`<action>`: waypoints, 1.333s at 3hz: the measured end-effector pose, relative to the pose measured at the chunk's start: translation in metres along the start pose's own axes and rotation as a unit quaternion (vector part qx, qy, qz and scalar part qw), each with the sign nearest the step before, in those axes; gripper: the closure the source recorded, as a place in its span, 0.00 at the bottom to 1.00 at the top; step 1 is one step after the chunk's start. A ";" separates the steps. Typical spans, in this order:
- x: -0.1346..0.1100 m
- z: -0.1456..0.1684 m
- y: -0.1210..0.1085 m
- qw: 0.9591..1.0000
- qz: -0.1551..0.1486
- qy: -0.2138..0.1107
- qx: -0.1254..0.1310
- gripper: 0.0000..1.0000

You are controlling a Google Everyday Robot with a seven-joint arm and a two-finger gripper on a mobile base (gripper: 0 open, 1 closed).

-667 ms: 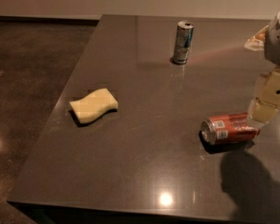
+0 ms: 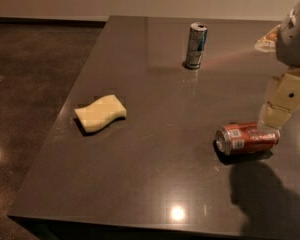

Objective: Pick sponge

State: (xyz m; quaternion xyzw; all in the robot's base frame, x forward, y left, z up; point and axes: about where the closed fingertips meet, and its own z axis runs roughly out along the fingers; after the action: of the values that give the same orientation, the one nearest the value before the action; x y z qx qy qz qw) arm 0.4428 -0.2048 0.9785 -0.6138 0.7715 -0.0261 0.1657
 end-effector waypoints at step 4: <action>-0.167 0.108 0.016 0.987 -0.125 -0.047 -0.087 0.00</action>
Offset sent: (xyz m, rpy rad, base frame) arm 0.0283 0.1283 -0.0268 0.0707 0.0169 0.2716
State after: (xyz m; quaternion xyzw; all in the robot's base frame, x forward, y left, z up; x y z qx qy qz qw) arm 0.4911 -0.0232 0.9097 -0.7181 0.6793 0.0488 0.1431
